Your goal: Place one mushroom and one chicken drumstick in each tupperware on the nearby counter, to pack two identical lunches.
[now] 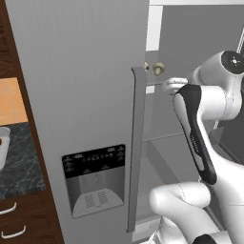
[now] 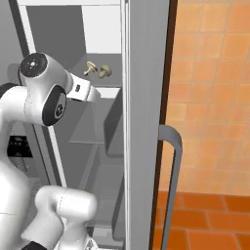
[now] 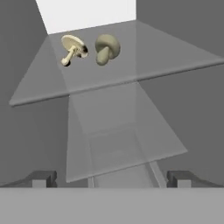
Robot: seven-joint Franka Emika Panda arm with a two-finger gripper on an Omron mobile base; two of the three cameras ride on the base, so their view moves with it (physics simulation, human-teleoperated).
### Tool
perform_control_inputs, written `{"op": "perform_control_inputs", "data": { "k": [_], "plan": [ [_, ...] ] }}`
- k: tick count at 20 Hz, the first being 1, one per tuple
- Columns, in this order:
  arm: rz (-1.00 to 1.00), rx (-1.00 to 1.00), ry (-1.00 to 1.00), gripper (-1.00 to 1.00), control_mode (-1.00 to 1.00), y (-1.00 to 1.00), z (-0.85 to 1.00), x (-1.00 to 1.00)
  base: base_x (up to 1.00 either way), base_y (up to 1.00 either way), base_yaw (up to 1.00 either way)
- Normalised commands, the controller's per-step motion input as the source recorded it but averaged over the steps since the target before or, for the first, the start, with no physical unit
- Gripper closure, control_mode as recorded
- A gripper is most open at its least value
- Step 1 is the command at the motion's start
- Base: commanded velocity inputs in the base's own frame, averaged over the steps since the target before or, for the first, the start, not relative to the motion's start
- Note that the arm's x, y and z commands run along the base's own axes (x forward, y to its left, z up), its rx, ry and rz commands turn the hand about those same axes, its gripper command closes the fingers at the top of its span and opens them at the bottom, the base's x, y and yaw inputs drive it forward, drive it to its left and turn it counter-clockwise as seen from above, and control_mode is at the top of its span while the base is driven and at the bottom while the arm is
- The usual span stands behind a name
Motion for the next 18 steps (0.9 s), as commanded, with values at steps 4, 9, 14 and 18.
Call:
{"op": "perform_control_inputs", "data": {
  "k": [4, 9, 14, 18],
  "plan": [
    [0.0, 0.03, -0.04, -1.0, -1.0, 0.0, 0.33, 0.48, 0.0, 0.0, 0.0],
    [0.0, 0.0, 0.07, -1.0, -1.0, -0.02, 0.01, 0.7, 0.0, 0.0, 0.0],
    [0.06, 0.0, 0.06, -1.0, -1.0, -0.12, 0.0, 0.7, 0.0, 0.0, 0.0],
    [0.12, 0.0, 0.04, -1.0, -1.0, -0.03, 0.0, 0.7, 0.0, 0.0, 0.0]
  ]
}}
